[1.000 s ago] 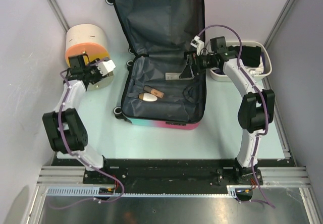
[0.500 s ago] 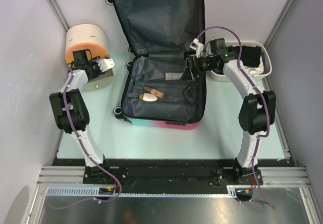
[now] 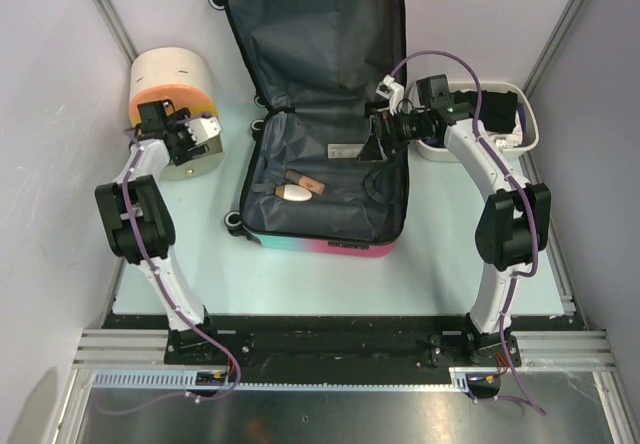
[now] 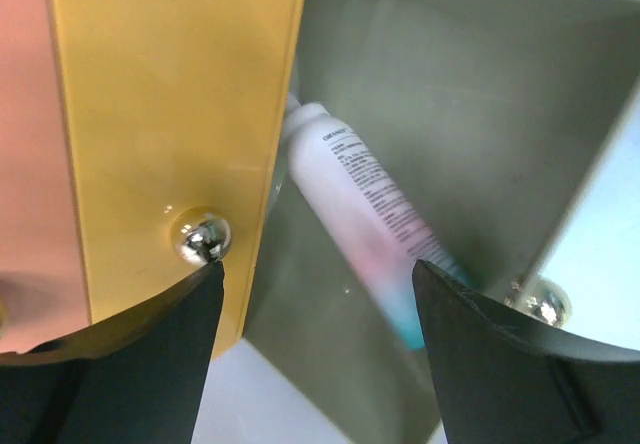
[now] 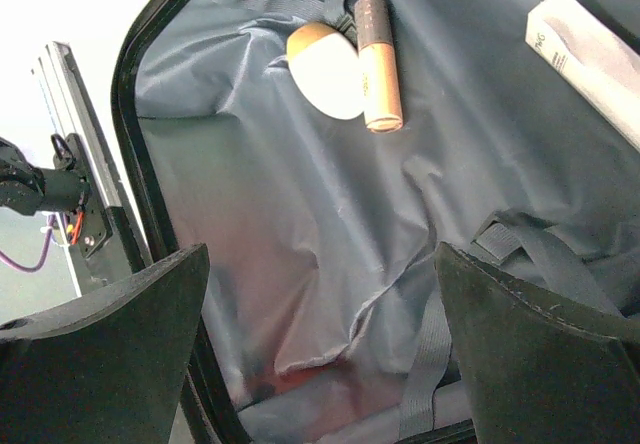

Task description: Open, take out, and arrange the luggage

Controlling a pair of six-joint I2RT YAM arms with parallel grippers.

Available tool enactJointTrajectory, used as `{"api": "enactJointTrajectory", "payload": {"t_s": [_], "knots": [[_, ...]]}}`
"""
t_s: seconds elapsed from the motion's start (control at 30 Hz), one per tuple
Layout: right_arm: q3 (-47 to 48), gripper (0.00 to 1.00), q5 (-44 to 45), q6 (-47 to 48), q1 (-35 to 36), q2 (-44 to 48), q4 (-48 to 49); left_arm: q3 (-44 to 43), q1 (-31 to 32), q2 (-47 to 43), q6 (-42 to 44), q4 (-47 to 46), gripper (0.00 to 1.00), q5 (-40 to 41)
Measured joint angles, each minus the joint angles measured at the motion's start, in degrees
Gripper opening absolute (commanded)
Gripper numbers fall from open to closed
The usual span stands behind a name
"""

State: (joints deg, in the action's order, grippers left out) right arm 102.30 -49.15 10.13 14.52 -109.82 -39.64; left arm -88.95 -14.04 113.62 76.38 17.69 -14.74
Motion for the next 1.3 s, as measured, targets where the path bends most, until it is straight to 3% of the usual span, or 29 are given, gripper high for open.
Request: {"api": "enactJointTrajectory", "payload": {"t_s": [0.1, 0.27, 0.4, 0.53, 0.7, 0.97, 1.3], "knots": [[0.00, 1.00, -0.07, 0.00, 0.04, 0.00, -0.02, 0.00, -0.22, -0.98, -1.57, -0.15, 0.77, -0.55], [-0.09, 1.00, -0.39, 0.00, 0.28, 0.00, -0.02, 1.31, -0.39, -6.08, -6.58, -0.90, 0.56, -3.04], [-0.28, 1.00, -0.39, 0.00, 0.33, 0.00, -0.11, 5.81, -0.46, -13.46, -12.63, -1.16, 0.35, -5.03], [-0.39, 1.00, -0.39, 0.00, 0.37, 0.00, -0.13, 12.48, -0.55, -19.37, -20.39, -2.60, 0.28, -5.16], [-1.27, 1.00, -0.24, 0.02, 0.37, 0.02, -0.24, 19.89, -1.84, -20.35, -30.58, -2.29, 0.13, -5.42], [-1.36, 1.00, 0.33, 0.07, 0.37, 0.02, -0.42, 21.31, -3.08, -14.32, -40.57, -1.75, 0.12, -1.77], [-1.36, 1.00, 2.01, 1.07, 0.48, 0.02, -0.83, 10.29, -3.30, -1.46, -47.43, -8.57, 0.19, 3.61]]}}
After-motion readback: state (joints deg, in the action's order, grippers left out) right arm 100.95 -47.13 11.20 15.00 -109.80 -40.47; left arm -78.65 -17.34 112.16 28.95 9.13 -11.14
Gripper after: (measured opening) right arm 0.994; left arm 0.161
